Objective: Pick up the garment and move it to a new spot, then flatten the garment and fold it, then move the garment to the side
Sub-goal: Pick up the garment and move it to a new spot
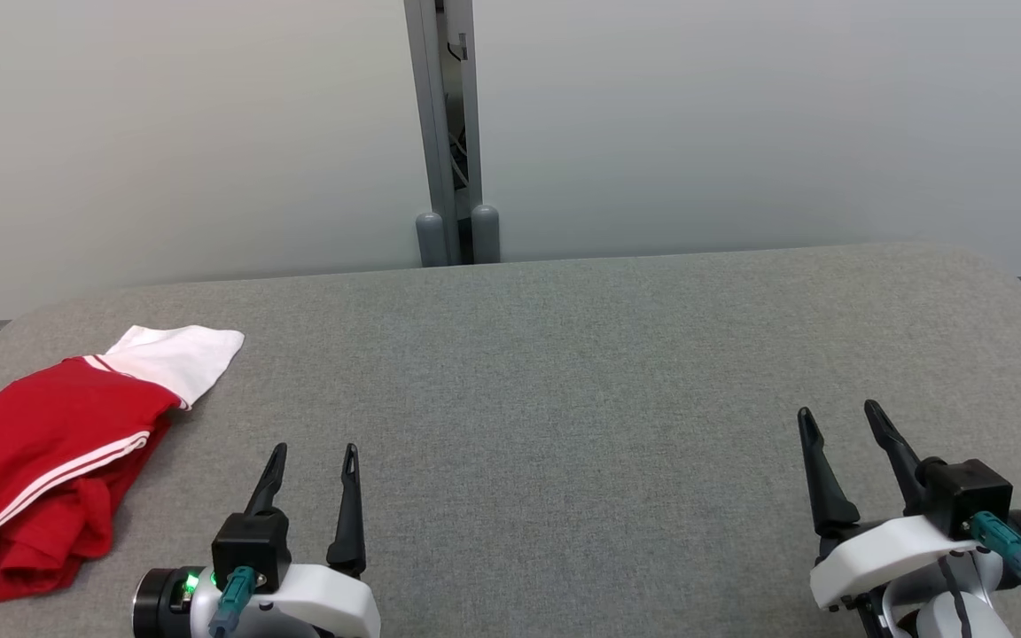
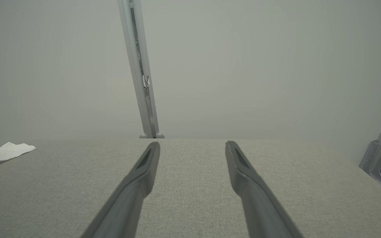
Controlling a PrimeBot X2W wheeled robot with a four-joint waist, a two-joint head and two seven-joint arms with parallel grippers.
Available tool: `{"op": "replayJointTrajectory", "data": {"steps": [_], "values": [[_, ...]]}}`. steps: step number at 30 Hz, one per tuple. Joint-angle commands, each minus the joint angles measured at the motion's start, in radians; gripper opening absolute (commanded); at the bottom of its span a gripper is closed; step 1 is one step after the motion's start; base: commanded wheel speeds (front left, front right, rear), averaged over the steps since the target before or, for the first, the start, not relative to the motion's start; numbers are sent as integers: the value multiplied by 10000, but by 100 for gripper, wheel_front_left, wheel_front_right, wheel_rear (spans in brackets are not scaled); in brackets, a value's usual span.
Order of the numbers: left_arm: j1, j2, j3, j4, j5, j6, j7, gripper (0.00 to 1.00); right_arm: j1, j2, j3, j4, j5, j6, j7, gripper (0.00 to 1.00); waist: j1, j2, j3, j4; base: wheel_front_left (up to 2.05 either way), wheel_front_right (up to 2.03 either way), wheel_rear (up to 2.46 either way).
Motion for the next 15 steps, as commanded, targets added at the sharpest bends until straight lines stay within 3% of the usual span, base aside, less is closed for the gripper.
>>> {"op": "replayJointTrajectory", "data": {"steps": [1, 15], "values": [[-56, 48, 10, 46, -71, -46, -41, 100, -103, -76, -22, 65, 85, 18, -16, 100, 0, 0, -3, 3, 0, 0, 0], [-155, 48, -25, 130, -93, -16, -41, 100, -139, -75, -178, 213, 152, 18, -16, 100, 0, 0, 14, 162, 0, 0, 0]]}}
